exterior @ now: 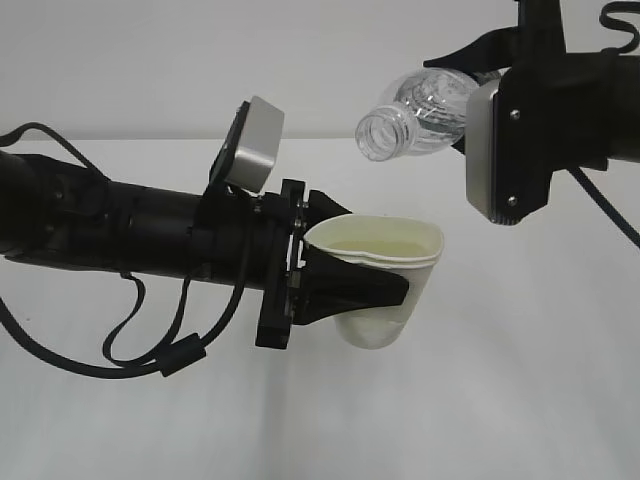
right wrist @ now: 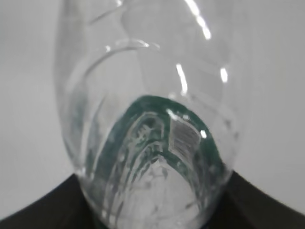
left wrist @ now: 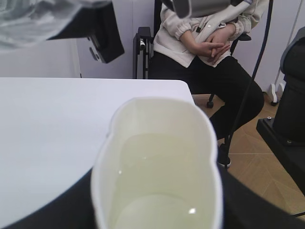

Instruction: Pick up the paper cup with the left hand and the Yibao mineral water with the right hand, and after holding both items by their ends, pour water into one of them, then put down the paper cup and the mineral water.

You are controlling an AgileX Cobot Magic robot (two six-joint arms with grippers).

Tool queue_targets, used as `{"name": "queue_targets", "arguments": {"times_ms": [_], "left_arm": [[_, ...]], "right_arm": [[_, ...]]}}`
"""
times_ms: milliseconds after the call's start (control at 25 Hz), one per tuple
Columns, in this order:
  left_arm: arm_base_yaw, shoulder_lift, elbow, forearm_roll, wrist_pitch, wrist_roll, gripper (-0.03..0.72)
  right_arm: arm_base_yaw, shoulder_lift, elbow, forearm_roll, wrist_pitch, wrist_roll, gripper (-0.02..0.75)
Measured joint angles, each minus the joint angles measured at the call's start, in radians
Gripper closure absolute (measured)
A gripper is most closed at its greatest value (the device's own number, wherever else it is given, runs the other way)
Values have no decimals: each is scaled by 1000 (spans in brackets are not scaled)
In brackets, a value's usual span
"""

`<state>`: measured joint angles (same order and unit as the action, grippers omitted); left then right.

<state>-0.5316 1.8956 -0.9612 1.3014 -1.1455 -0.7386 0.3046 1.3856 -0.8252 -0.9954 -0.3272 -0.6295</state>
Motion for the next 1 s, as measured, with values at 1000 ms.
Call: {"name": "queue_targets", "arguments": {"times_ms": [1000], "left_arm": [[0,0,0,-2,0,0,337]], "right_arm": [[0,0,0,2,-4,196,318]]}}
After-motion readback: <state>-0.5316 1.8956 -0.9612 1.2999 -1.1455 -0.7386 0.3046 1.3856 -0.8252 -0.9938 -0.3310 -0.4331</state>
